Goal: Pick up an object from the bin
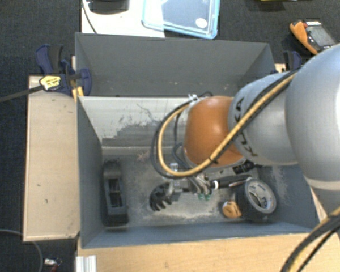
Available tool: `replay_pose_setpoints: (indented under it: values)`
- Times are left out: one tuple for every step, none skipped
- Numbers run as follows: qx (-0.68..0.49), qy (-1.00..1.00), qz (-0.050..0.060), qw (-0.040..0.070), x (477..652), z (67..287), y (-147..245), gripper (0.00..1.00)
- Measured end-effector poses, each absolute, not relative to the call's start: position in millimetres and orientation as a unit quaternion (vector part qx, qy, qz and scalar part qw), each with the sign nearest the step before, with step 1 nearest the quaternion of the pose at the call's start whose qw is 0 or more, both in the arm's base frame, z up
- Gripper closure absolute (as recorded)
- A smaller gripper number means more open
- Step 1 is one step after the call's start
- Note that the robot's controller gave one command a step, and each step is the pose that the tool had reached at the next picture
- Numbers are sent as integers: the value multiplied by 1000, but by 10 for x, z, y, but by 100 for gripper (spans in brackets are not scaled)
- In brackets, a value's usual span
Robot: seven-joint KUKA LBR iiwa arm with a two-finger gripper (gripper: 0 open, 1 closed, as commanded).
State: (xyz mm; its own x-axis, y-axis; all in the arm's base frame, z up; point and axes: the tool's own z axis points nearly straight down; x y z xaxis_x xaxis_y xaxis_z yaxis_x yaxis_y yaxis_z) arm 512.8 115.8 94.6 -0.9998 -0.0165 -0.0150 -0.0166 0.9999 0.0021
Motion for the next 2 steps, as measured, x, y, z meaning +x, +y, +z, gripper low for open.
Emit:
replay_pose_setpoints:
  values:
    - [-8,1000,1,8,5129,1073,1158,100]
    - [-8,1000,1,3,5108,1402,1152,100]
